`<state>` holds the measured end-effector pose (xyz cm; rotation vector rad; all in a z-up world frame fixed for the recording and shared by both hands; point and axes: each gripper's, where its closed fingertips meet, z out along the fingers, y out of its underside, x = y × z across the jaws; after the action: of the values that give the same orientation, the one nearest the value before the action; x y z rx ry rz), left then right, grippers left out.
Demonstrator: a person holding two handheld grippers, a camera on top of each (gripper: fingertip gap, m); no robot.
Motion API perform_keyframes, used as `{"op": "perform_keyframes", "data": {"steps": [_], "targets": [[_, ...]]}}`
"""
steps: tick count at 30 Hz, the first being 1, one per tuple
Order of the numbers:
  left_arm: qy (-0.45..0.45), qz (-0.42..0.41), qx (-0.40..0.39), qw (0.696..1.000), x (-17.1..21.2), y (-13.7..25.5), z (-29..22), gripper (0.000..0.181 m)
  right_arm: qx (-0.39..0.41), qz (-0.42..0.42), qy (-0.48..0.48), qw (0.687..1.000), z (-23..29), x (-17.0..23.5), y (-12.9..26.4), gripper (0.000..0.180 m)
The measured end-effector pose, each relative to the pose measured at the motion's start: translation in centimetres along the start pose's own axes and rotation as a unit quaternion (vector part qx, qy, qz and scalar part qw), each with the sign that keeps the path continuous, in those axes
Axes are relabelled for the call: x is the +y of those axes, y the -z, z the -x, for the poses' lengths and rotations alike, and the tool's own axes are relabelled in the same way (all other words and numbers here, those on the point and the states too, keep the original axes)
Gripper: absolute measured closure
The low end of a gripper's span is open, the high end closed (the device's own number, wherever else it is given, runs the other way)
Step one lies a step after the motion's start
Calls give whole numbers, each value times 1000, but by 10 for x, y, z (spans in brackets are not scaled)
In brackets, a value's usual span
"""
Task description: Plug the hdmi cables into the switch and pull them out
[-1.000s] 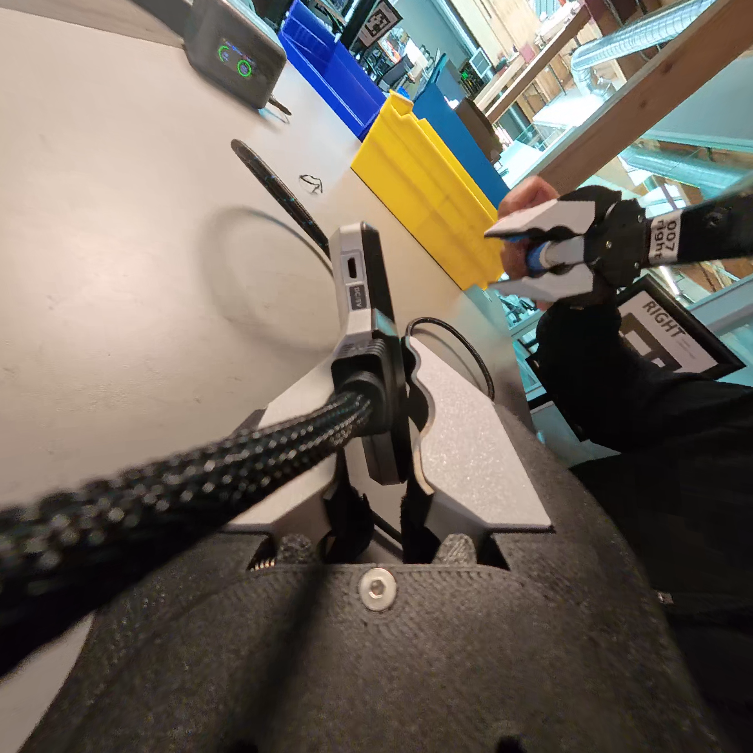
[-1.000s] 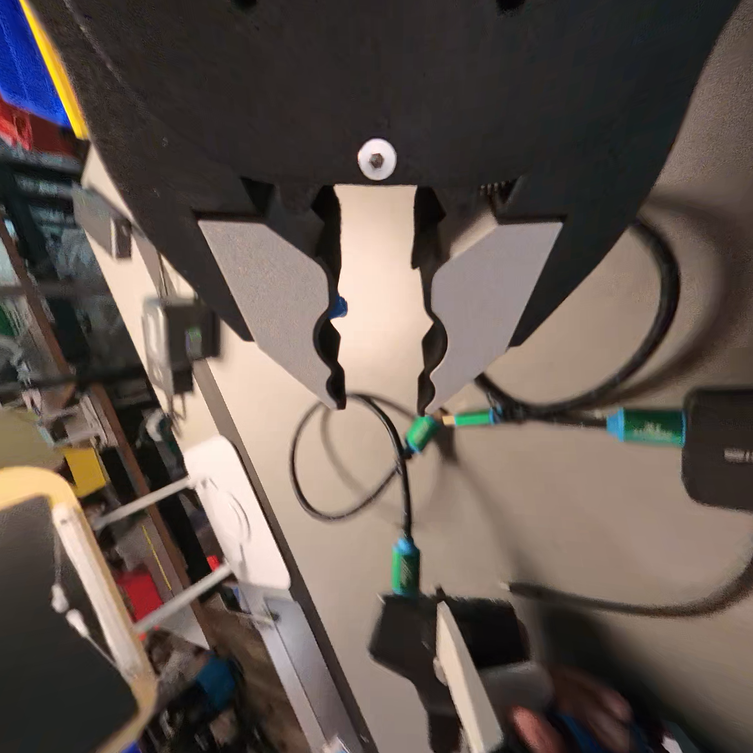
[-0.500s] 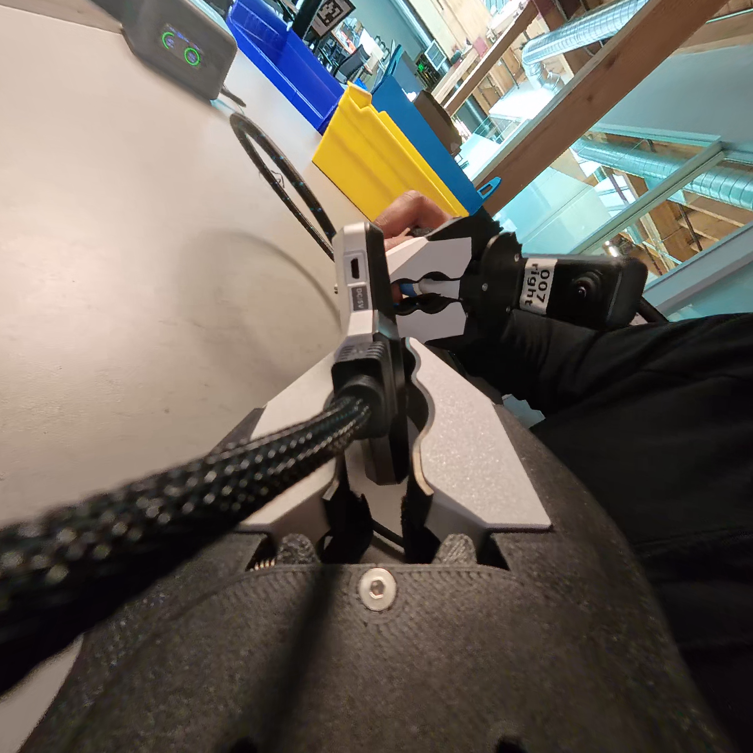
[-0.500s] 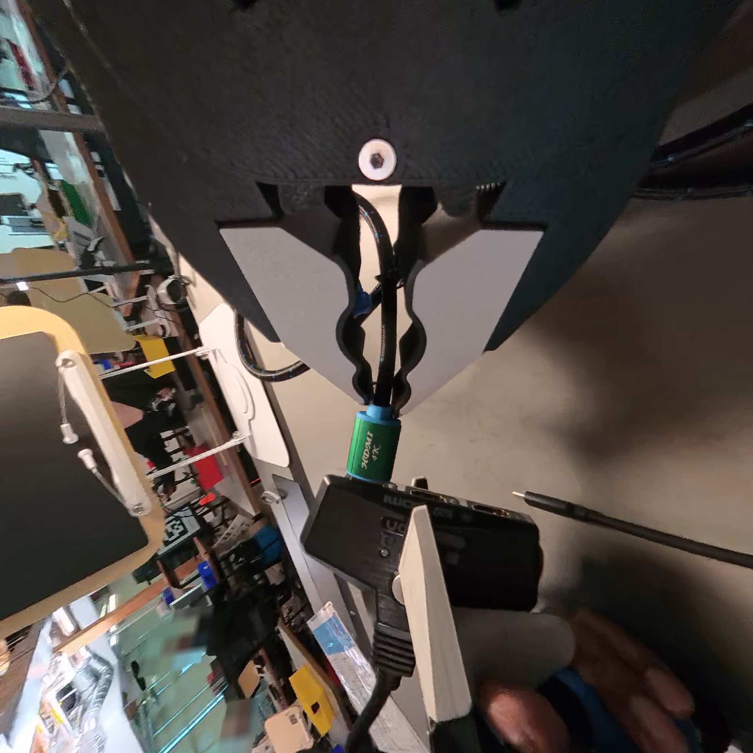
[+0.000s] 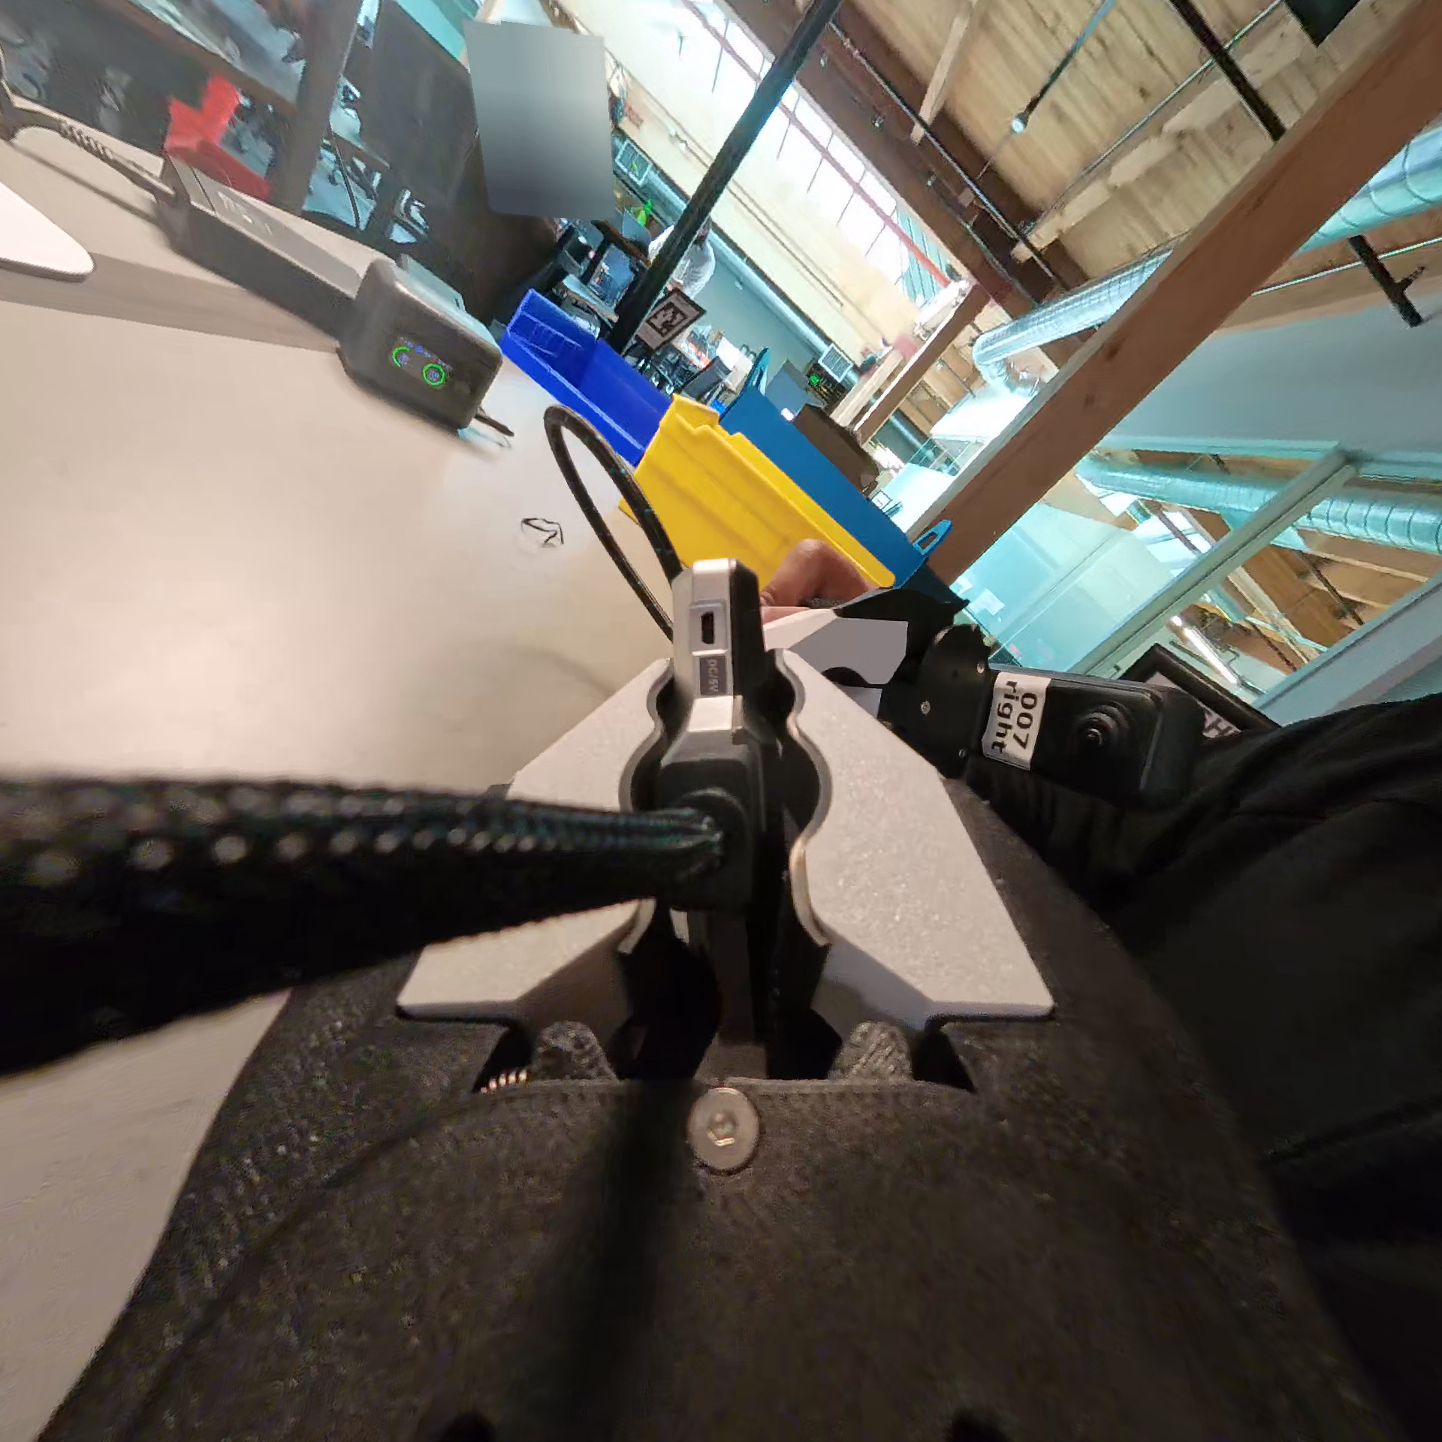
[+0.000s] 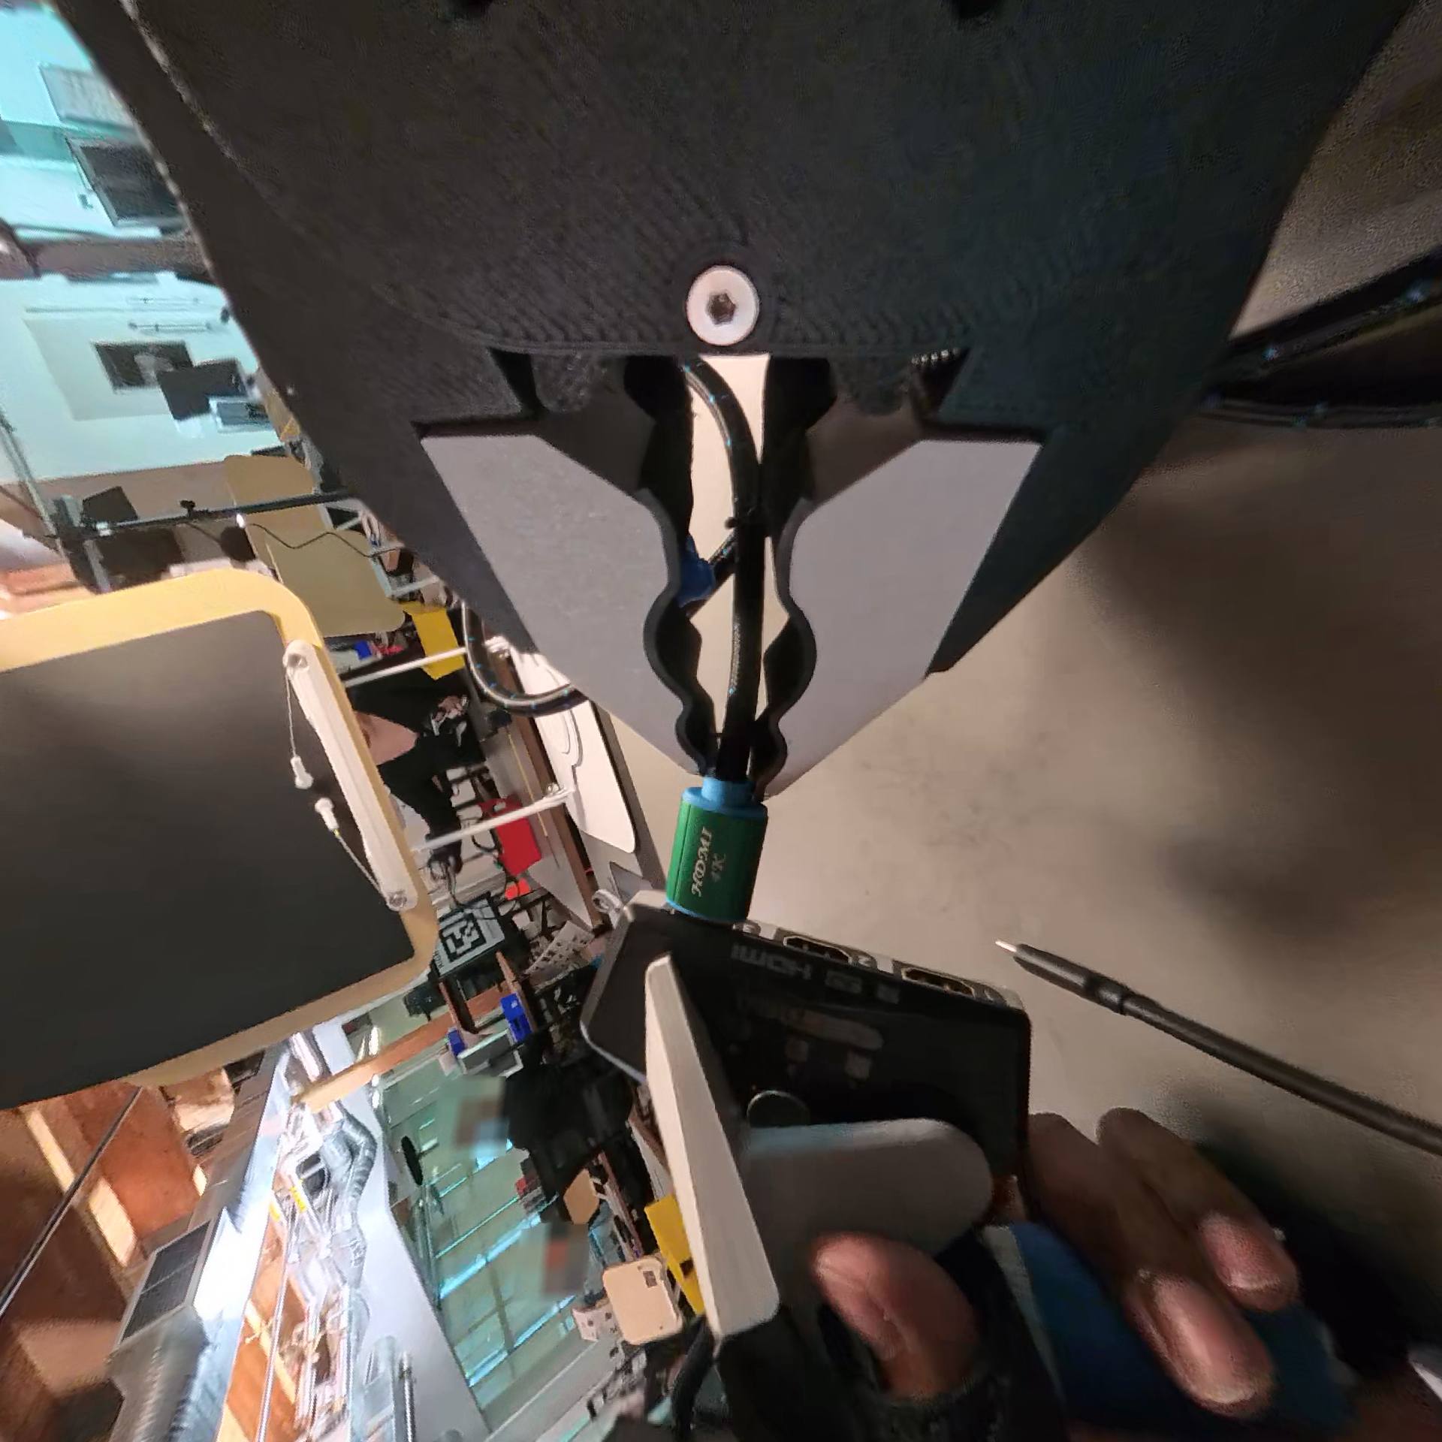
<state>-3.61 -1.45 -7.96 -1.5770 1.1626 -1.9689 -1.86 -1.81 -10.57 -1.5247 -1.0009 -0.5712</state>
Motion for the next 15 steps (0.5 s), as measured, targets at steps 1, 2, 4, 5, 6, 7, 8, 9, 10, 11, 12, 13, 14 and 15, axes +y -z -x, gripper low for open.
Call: {"op": "perform_keyframes", "data": {"steps": [1,2,4,5,6,7,8,9,10,11,12,13,14,15], "targets": [[-5,0,3,1000,1,-1,-3,156,-4,-6,3,1000,-1,1,3,169],[-9,-1,6,1000,2,-3,-5,155,-7,-9,3,1000,-2,2,5,172],[-11,-7,-1,1000,2,-6,-5,156,-8,-2,3,1000,-2,4,7,172],[-11,-8,-1,1000,2,-7,-5,156,-7,-3,8,1000,0,2,8,172],[-8,-10,2,1000,1,-6,-5,156,-6,-6,14,1000,1,1,9,172],[-5,-12,6,1000,1,-5,-5,156,-7,-9,19,1000,0,1,9,172],[-4,-11,8,1000,1,-6,-6,156,-9,-11,19,1000,-2,3,9,172],[-5,-8,9,1000,2,-7,-6,155,-13,-11,9,1000,-3,4,9,172],[-4,-9,9,1000,1,-7,-6,155,-15,-13,-1,1000,-1,2,9,172],[5,-10,12,1000,0,-6,-4,156,-17,-16,0,1000,2,0,9,172],[17,-11,17,1000,-1,-4,-4,163,-19,-21,6,1000,3,-2,9,172],[21,-11,22,999,-1,-3,-4,156,-19,-22,11,1000,1,-2,10,172],[17,-10,23,1000,-1,-4,-6,156,-20,-19,9,1000,0,0,10,172],[11,-10,22,1000,0,-5,-6,155,-20,-18,3,1000,1,-1,11,172]]}}
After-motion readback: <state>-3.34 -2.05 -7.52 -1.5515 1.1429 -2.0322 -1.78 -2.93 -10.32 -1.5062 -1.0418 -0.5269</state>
